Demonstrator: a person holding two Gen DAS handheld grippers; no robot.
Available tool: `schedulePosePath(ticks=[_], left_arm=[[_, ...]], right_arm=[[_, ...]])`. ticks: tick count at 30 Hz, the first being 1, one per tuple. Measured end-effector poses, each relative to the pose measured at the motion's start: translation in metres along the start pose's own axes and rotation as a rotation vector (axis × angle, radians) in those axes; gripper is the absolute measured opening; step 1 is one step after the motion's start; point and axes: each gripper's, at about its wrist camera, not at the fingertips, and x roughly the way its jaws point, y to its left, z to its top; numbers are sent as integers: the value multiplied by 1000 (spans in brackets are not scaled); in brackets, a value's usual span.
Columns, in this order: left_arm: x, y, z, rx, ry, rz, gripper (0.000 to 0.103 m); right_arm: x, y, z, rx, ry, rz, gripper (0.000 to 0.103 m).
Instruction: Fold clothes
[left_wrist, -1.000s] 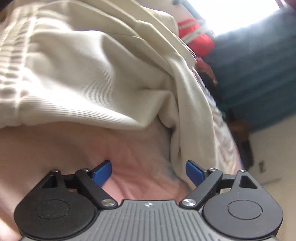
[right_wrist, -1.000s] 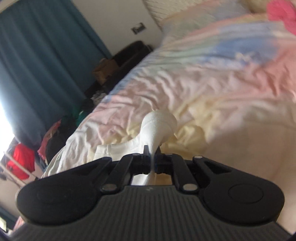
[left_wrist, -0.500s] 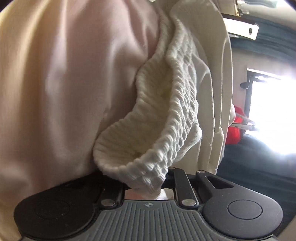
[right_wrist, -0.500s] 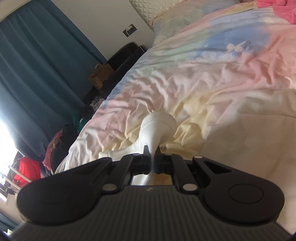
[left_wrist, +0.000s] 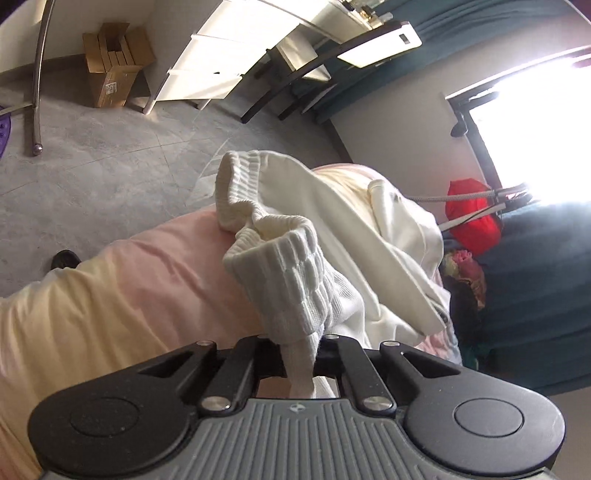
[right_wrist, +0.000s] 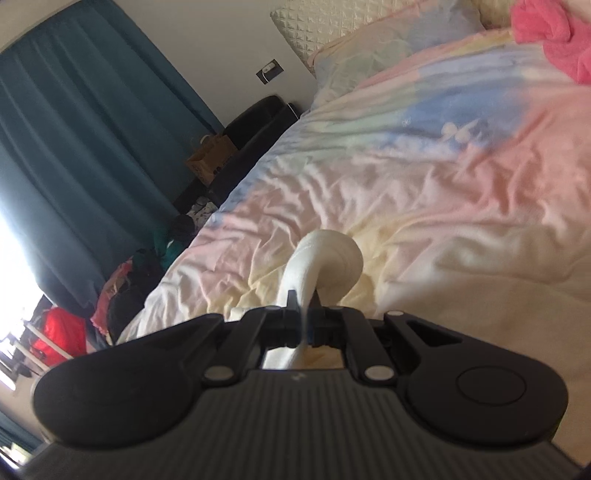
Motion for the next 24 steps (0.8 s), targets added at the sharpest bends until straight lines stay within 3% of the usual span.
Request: schedulePosePath(ticks=[5, 10, 13, 15, 16, 17, 18, 19, 20, 21, 24], left_arm=[[-11, 27, -6, 139, 24, 99, 6], [-10, 41, -16, 283, 30, 190, 21], [-9, 49, -22, 369, 33, 244, 37], [-11, 47, -27, 430, 13, 267, 60], [-14, 44, -29, 461, -9, 272, 67], [-17, 40, -33, 491, -45, 267, 81], [-21, 35, -38, 523, -83, 264, 90], [-27, 29, -45, 557, -125, 265, 93], [-34, 22, -52, 592, -167, 265, 99], [-40, 16, -59, 626, -209, 266, 103], [-55, -6, -79, 708, -308, 252, 103]], right_arm=[[8, -18, -18, -131, 124, -133, 6], [18, -23, -31, -203, 182, -154, 7], [12, -21, -31, -217, 190, -133, 11], [3, -17, -27, -227, 173, -85, 13], [-4, -13, -24, -239, 151, -69, 16], [-12, -9, -21, -246, 131, -51, 23], [-20, -5, -18, -251, 112, -32, 39], [-29, -1, -16, -256, 92, -12, 49], [-38, 5, -15, -272, 64, 5, 71], [-48, 10, -14, -291, 34, 22, 84], [-76, 31, -16, -367, -20, 88, 84]])
